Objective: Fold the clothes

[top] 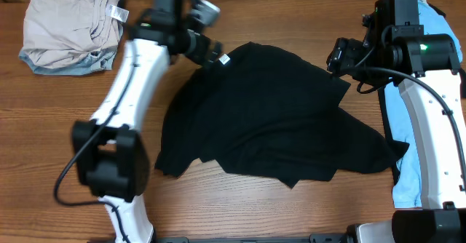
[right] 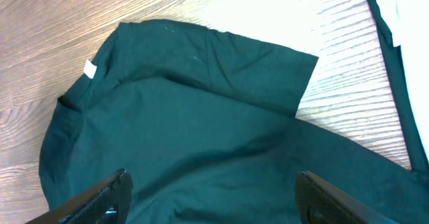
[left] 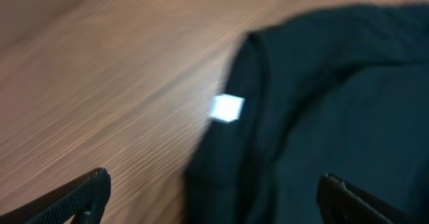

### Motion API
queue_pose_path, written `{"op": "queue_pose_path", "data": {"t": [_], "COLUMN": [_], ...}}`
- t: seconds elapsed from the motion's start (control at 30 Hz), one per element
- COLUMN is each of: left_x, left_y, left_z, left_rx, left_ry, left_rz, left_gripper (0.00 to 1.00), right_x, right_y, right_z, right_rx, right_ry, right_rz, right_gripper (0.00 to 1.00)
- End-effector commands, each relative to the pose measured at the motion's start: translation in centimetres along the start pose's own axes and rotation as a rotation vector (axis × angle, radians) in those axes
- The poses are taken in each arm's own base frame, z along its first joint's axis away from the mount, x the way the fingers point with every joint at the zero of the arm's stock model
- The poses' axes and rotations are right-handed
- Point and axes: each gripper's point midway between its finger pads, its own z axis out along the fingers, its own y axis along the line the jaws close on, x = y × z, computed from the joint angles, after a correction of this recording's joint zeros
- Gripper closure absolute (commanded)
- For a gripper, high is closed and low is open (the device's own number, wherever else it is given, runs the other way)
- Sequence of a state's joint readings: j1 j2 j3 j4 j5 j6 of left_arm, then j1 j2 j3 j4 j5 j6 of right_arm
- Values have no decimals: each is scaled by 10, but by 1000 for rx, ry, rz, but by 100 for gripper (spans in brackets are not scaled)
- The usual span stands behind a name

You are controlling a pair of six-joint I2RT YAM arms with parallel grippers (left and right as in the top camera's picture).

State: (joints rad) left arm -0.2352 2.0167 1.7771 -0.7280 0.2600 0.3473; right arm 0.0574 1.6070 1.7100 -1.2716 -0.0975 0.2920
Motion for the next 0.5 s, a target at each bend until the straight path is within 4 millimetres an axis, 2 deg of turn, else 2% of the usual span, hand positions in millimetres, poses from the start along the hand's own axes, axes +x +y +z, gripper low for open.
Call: {"op": "queue_pose_path", "data": {"t": [0.0, 0.17, 0.27, 0.47], "left_x": [-7, 10, 22, 42], "left_y": [-30, -63, -75, -80], "left_z": [32, 77, 94, 118], "left_rx": [3, -12, 1, 12], "left_ry": [18, 108, 148, 205], "left_rz": [120, 221, 242, 235], "left_gripper": [0, 0, 0, 0], "right_x": [-3, 2, 7, 22], "right_y": [-3, -7, -10, -18], "right_z": [4, 19, 28, 49], "right_rx": [13, 30, 38, 54], "right_ry": [5, 53, 75, 121], "right_rz": [-5, 1, 4, 11], "right_gripper": [18, 18, 18, 18]}}
